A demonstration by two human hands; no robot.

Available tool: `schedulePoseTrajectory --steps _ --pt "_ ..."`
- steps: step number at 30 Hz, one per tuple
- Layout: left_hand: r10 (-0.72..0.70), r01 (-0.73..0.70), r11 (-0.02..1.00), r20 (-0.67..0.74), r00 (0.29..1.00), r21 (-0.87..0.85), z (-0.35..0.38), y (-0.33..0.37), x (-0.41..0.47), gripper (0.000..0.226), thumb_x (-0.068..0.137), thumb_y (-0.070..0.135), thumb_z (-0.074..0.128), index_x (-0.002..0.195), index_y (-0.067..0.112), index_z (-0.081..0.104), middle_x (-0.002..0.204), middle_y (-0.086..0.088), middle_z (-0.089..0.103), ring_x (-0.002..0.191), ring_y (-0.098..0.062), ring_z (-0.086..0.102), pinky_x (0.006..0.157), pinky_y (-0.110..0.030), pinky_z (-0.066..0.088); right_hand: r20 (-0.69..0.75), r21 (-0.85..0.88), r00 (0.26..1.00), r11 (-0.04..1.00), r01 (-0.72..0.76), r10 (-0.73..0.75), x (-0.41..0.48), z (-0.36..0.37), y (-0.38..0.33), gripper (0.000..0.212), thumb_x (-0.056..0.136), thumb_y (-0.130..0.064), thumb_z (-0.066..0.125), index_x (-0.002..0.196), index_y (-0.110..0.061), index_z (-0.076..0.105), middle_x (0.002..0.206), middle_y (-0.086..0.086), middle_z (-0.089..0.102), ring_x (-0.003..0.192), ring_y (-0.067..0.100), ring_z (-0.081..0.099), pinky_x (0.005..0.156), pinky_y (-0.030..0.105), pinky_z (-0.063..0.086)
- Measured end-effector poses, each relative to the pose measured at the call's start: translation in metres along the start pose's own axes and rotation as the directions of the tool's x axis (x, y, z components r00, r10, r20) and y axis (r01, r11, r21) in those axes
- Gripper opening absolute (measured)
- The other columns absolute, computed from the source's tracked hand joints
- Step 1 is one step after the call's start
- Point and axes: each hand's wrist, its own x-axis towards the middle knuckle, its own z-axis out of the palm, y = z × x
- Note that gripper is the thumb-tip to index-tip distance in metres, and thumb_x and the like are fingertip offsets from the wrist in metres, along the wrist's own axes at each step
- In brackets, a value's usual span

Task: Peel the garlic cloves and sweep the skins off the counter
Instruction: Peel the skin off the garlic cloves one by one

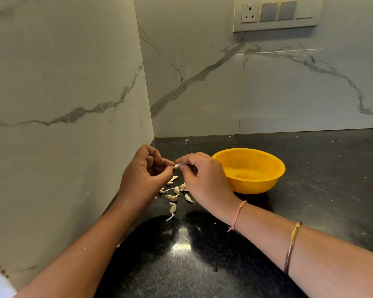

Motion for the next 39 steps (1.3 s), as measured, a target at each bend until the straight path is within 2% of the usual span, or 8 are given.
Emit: schedulePoseTrajectory --steps 8,17,20,23,28,32,34,39 --pt "0.011 -0.01 0.998 -0.004 1.0 0.066 0.0009 -0.0012 -0.0003 0.032 0.081 0.003 0.064 0.08 0.021 0.038 0.076 0.003 0.068 0.07 -0.005 0.064 0.063 -0.012 0.049 0.029 0.068 0.998 0.996 -0.055 0.053 -0.0007 0.0007 -0.0018 0.02 0.089 -0.005 0.056 0.1 -0.009 0.072 0.094 0.005 0.068 0.073 0.0 0.051 0.062 0.001 0.037" --pt "0.017 -0.014 0.989 -0.019 1.0 0.146 0.0009 -0.0003 -0.0012 0.035 0.08 0.007 0.065 0.084 0.025 0.036 0.077 0.003 0.064 0.068 -0.004 0.06 0.063 -0.01 0.047 0.039 0.096 0.996 0.991 -0.088 0.085 -0.0014 0.0029 -0.0018 0.021 0.089 -0.005 0.057 0.101 -0.011 0.072 0.097 0.002 0.069 0.081 0.002 0.055 0.065 -0.001 0.038" --pt "-0.023 0.025 0.994 -0.023 0.999 0.104 0.0014 -0.001 0.0 0.034 0.081 0.005 0.065 0.084 0.025 0.036 0.078 0.002 0.064 0.072 -0.006 0.062 0.064 -0.011 0.048 0.071 0.182 0.988 0.972 -0.148 0.137 -0.0004 0.003 -0.0011 0.021 0.089 -0.004 0.057 0.102 -0.011 0.072 0.094 0.003 0.071 0.082 0.01 0.064 0.071 0.013 0.051" --pt "-0.071 0.072 0.997 -0.028 0.997 0.026 0.0019 -0.0014 0.0016 0.033 0.081 0.004 0.065 0.084 0.023 0.037 0.077 0.001 0.065 0.074 -0.011 0.062 0.067 -0.016 0.049 0.125 0.355 0.965 0.898 -0.26 0.23 0.0004 0.0019 -0.0014 0.022 0.089 0.0 0.055 0.097 -0.011 0.072 0.091 0.008 0.071 0.082 0.02 0.068 0.076 0.033 0.058" --pt "-0.141 0.14 0.99 -0.017 0.99 -0.024 0.0013 -0.0035 0.0045 0.034 0.081 0.004 0.065 0.083 0.025 0.038 0.078 0.0 0.064 0.076 -0.016 0.062 0.076 -0.031 0.05 0.245 0.591 0.923 0.709 -0.385 0.297 0.0001 -0.0001 -0.0044 0.025 0.09 0.004 0.052 0.087 -0.013 0.07 0.085 0.012 0.069 0.075 0.016 0.066 0.076 0.032 0.058" --pt "-0.161 0.162 0.986 -0.031 0.987 0.036 0.0015 -0.0046 0.0044 0.028 0.083 0.006 0.062 0.085 0.026 0.043 0.077 0.001 0.063 0.075 -0.016 0.059 0.071 -0.029 0.047 0.269 0.718 0.924 0.583 -0.381 0.273 0.0003 -0.0035 -0.0075 0.02 0.09 0.007 0.051 0.092 -0.003 0.069 0.075 0.007 0.066 0.067 0.01 0.063 0.063 0.021 0.054" --pt "-0.158 0.16 0.985 -0.044 0.987 0.062 0.0009 -0.0028 0.0035 0.021 0.085 0.006 0.059 0.083 0.026 0.052 0.078 0.001 0.063 0.076 -0.016 0.06 0.068 -0.026 0.048 0.269 0.736 0.923 0.559 -0.381 0.275 0.0003 -0.0041 -0.0078 0.018 0.09 0.007 0.052 0.093 0.0 0.068 0.073 0.007 0.066 0.067 0.011 0.063 0.062 0.021 0.054" --pt "-0.214 0.213 0.976 -0.018 0.977 -0.035 -0.001 0.0044 0.0019 0.03 0.091 0.015 0.051 0.067 0.024 0.068 0.073 -0.004 0.067 0.082 -0.027 0.063 0.084 -0.046 0.051 0.235 0.727 0.925 0.578 -0.371 0.299 -0.0006 -0.0024 -0.0074 0.017 0.087 0.006 0.054 0.09 -0.004 0.067 0.082 0.013 0.067 0.076 0.017 0.066 0.073 0.031 0.058"
